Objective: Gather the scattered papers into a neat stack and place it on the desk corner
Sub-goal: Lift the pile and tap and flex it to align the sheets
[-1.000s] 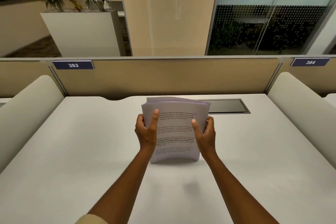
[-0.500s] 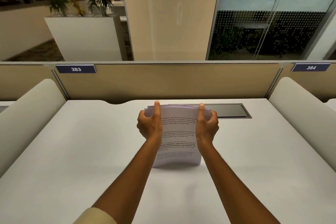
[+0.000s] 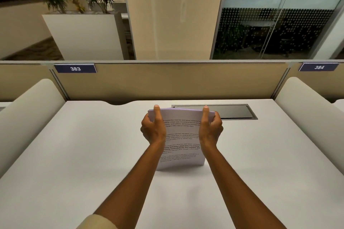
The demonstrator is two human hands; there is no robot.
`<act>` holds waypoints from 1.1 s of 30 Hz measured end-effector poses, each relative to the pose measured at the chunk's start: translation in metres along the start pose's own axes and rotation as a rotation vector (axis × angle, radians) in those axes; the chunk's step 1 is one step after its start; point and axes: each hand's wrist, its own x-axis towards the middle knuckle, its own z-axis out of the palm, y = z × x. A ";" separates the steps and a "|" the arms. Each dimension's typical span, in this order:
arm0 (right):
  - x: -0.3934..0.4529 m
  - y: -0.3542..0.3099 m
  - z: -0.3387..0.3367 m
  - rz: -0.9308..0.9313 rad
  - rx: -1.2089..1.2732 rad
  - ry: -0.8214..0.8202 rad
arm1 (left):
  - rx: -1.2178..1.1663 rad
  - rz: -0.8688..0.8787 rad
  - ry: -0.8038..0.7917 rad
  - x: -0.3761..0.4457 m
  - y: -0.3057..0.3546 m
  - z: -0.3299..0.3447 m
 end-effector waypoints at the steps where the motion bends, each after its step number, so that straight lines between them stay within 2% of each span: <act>1: 0.001 -0.001 0.000 0.006 -0.004 0.002 | -0.003 0.003 0.004 0.000 0.001 0.000; 18: 0.008 0.004 0.007 0.025 -0.019 -0.012 | -0.017 -0.002 0.008 0.006 0.001 0.005; 23: 0.006 0.008 0.004 0.025 -0.020 -0.050 | -0.012 0.037 -0.049 0.003 -0.010 0.003; 29: 0.005 0.008 0.002 0.054 -0.021 -0.096 | -0.008 -0.009 -0.083 0.002 -0.016 0.001; 33: 0.002 0.015 -0.004 0.069 0.018 -0.216 | -0.013 -0.013 -0.209 0.000 -0.034 -0.007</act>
